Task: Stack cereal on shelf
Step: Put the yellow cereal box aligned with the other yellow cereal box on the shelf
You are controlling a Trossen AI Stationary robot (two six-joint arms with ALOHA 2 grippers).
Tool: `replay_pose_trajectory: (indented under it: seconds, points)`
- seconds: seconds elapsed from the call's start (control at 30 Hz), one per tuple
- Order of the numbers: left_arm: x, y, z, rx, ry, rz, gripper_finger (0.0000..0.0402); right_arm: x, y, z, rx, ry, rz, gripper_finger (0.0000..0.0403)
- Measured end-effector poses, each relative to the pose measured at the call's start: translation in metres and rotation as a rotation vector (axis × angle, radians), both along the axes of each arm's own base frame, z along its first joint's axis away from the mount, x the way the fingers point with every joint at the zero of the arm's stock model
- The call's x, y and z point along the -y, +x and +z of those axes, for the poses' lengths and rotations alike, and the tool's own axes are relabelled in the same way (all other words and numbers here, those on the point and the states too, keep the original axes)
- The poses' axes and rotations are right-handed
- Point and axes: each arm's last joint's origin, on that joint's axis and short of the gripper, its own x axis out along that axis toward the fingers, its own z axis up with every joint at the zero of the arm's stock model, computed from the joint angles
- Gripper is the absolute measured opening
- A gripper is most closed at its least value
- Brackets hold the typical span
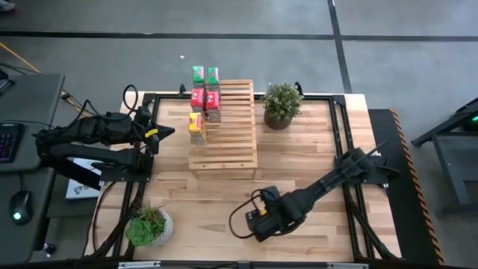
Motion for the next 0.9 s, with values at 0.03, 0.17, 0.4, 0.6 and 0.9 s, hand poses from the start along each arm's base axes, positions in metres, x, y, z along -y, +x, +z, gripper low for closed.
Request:
replay_pose_trajectory:
  seconds: [0.03,0.17,0.4,0.6,0.9]
  points:
    - [0.000,0.000,0.000,0.000,0.000,0.000,0.0000,-0.002,0.003,-0.005,-0.008,-0.004,0.000,0.0326]
    - [0.000,0.000,0.000,0.000,0.000,0.000,0.0000,-0.007,0.011,-0.024,-0.048,-0.021,-0.026,0.0326]
    - [0.000,0.000,0.000,0.001,0.000,0.000,0.0000,-0.012,0.019,-0.052,-0.112,-0.052,-0.049,0.0326]
    - [0.000,0.000,0.000,0.001,-0.002,0.001,0.0000,-0.020,0.023,-0.079,-0.184,-0.053,-0.051,0.0326]
    - [0.000,0.000,0.000,0.002,-0.001,0.003,0.0000,-0.023,0.027,-0.092,-0.186,-0.062,-0.081,0.0318]
